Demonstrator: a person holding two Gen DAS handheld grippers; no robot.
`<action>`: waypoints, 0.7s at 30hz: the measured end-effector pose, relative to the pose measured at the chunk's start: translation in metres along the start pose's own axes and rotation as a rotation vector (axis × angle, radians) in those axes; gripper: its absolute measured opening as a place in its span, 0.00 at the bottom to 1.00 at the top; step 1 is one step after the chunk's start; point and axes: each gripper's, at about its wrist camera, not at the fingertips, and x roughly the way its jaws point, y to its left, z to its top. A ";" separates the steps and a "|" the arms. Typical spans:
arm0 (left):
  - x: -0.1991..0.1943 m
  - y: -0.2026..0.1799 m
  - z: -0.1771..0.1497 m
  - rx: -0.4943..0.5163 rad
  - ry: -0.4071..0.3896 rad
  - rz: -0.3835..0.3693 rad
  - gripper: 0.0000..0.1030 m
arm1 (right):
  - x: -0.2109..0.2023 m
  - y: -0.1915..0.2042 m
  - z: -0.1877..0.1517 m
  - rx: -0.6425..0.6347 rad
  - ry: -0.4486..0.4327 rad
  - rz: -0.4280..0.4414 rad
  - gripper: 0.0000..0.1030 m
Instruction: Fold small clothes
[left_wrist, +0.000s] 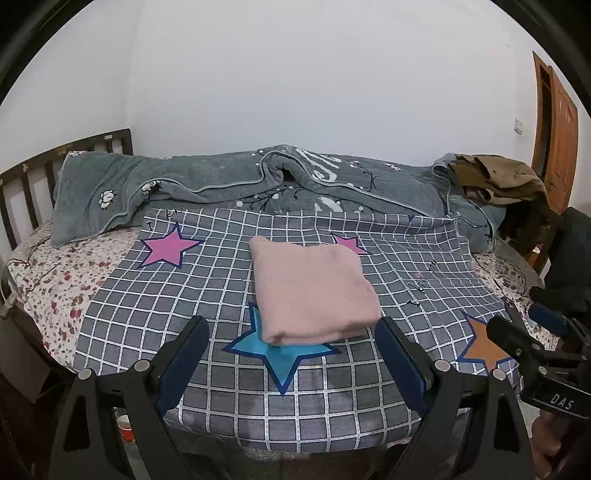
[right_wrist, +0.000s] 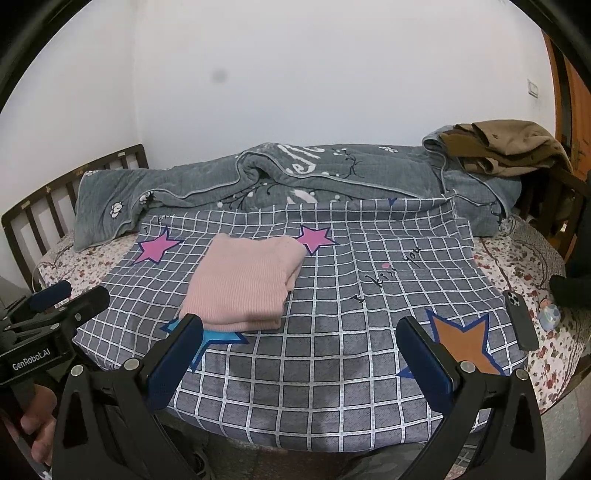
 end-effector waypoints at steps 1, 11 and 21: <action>0.000 0.000 0.000 0.001 0.001 -0.002 0.88 | 0.000 0.000 0.000 0.000 0.000 0.001 0.99; -0.001 0.002 0.000 0.003 -0.004 -0.001 0.89 | -0.001 0.002 0.000 0.001 -0.001 0.008 0.99; -0.002 0.001 0.000 0.001 -0.007 -0.005 0.89 | -0.001 0.004 -0.001 0.004 0.000 0.016 0.99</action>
